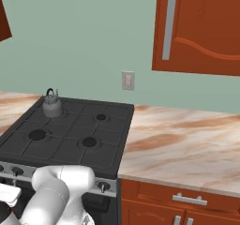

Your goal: Lower the heat of the kettle.

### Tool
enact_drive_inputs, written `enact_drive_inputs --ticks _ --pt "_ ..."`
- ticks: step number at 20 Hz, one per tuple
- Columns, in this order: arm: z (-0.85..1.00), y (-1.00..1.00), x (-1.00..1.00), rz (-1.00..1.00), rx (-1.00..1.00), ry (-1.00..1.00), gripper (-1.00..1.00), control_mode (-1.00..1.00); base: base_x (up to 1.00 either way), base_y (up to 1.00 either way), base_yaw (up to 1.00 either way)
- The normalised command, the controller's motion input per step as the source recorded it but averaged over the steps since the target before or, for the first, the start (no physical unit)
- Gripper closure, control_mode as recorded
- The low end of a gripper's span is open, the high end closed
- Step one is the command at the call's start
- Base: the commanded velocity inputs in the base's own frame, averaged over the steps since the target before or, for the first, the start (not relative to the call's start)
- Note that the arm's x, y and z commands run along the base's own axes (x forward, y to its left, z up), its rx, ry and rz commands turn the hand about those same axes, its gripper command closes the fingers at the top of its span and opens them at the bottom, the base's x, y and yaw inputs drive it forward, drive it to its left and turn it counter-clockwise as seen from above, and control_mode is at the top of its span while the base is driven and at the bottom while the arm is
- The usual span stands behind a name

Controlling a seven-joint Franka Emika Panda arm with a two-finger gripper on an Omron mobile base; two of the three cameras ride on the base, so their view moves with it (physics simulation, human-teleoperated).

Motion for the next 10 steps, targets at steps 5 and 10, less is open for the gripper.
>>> enact_drive_inputs --ticks 5,10 --pt "-0.01 0.00 0.09 0.19 0.01 0.10 -1.00 -1.00 0.00 0.00 0.00" --pt "-0.09 0.02 0.03 0.14 0.01 0.08 -1.00 -1.00 0.00 0.00 0.00"
